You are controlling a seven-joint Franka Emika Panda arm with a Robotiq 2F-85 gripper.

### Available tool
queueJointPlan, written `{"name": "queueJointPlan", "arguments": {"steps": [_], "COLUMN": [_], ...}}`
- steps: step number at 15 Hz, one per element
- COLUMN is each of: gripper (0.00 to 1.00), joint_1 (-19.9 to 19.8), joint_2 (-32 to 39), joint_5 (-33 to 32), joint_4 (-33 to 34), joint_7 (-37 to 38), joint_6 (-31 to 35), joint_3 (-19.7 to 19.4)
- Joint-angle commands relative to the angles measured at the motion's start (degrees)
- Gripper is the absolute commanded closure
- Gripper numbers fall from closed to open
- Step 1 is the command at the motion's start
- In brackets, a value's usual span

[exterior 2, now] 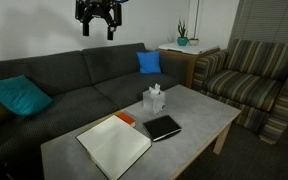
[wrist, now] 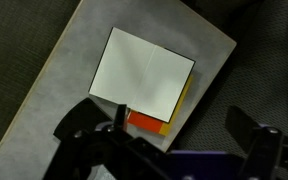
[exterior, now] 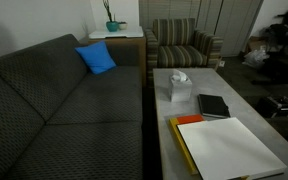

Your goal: Close the open black book

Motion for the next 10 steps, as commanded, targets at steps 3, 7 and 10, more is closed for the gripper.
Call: {"name": "queueJointPlan", "arguments": {"steps": [3,7,10], "gripper": [0.0,0.0,0.0], "joint_1": [-0.1,1.2,2.2], "joint_2": [2.9,7.7,12.6], "joint_5": [-0.3,-3.8,-6.5], "joint_4": [1.4,2.9,4.8], "joint_7": [0.8,3.5,6.1], "joint_6": [0.8,4.6,8.7], "joint_3": [1.7,2.6,2.5]}}
